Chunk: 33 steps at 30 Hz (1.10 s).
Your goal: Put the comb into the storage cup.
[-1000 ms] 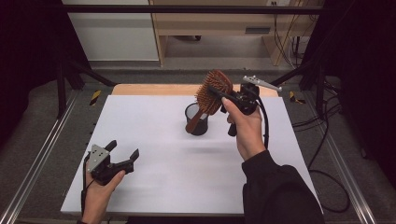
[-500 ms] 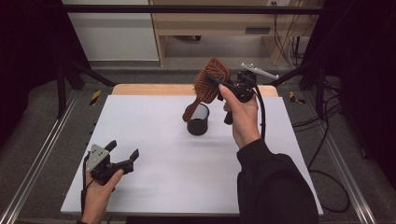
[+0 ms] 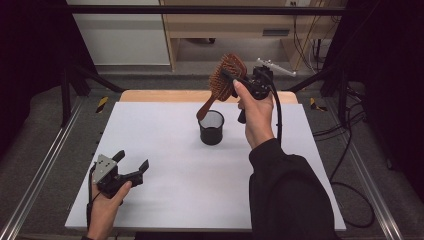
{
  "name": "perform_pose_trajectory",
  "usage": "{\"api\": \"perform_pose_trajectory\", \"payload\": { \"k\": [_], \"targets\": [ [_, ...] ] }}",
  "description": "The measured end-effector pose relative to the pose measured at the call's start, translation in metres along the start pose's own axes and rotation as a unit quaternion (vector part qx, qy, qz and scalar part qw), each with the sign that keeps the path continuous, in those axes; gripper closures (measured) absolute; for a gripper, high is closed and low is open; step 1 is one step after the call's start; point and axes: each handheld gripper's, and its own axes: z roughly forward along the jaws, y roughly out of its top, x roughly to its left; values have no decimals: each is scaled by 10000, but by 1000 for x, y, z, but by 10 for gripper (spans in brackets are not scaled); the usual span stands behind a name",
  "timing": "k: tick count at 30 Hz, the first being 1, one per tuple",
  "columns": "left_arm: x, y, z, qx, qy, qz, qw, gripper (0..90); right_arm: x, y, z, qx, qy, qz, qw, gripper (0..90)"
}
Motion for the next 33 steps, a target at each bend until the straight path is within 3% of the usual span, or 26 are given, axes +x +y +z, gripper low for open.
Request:
{"api": "perform_pose_trajectory", "payload": {
  "k": [13, 24, 33],
  "targets": [
    [1, 0, 0, -7, -13, -32, 10000, 66, -10, 5, 4, -113, -191, -74, 9997, 518],
    [3, 0, 0, 18, -18, -42, 10000, 67, -12, 4, 3, -30, -299, -251, 9992, 516],
    [2, 0, 1, 35, -32, -48, 10000, 68, -14, 4, 3, 15, -320, -259, 9992, 515]
  ]
}}
